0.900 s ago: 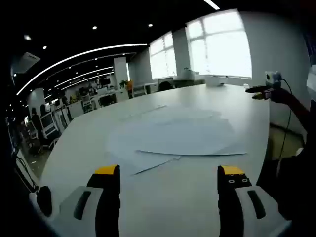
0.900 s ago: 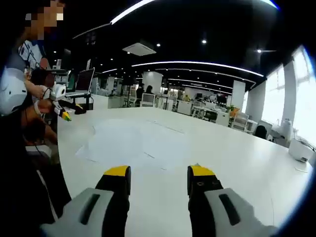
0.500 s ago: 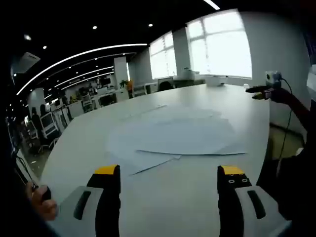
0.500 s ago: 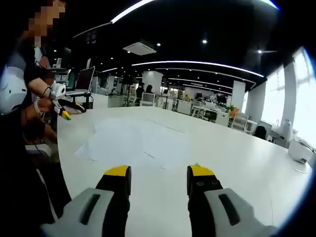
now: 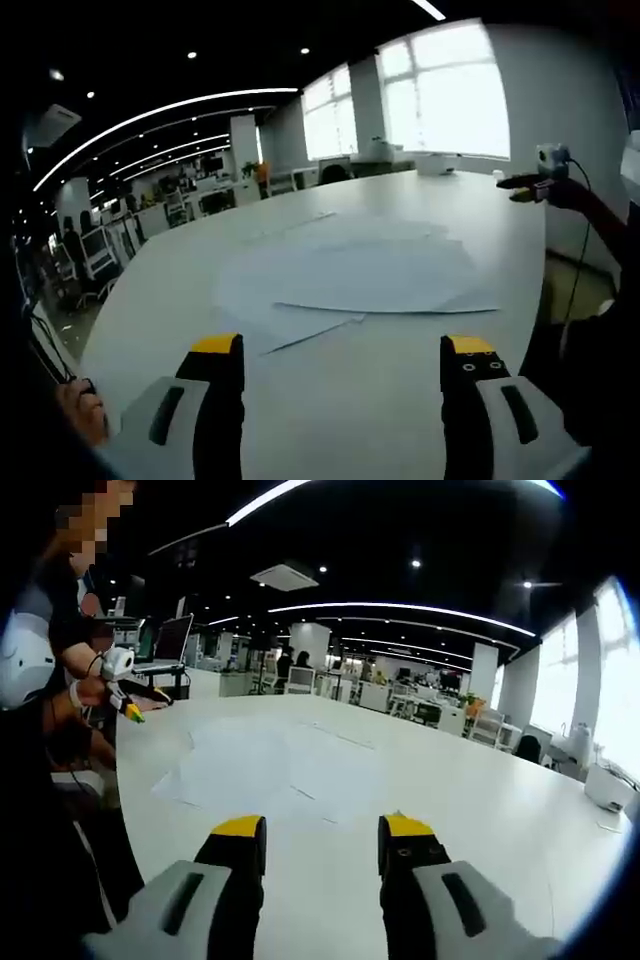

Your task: Organize the stack of printing papers by aligning and flattening the scattered papers on the table

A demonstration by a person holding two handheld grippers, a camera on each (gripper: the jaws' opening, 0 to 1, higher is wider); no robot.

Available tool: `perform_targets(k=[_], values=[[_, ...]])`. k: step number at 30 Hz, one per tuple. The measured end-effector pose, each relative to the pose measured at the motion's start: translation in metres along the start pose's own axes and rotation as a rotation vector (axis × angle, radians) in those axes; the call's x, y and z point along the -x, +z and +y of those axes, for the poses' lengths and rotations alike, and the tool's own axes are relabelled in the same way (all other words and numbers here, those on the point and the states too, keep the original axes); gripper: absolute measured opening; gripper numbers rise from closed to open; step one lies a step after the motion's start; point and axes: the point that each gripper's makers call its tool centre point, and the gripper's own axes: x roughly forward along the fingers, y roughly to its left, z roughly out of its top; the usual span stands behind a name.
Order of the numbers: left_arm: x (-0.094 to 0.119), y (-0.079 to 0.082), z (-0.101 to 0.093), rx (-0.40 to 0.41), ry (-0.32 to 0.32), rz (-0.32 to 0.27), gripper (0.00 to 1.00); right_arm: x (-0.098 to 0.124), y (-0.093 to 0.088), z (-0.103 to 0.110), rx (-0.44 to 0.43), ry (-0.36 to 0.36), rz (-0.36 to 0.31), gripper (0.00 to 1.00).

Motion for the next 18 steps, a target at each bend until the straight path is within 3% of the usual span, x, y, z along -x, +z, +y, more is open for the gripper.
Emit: perform_targets(k=[18], values=[[0.0029, 0.0066, -0.0032, -0.012, -0.004, -0.013, 0.83, -0.0004, 0.0005, 0.0038, -0.012, 0.013, -0.008, 0.41]])
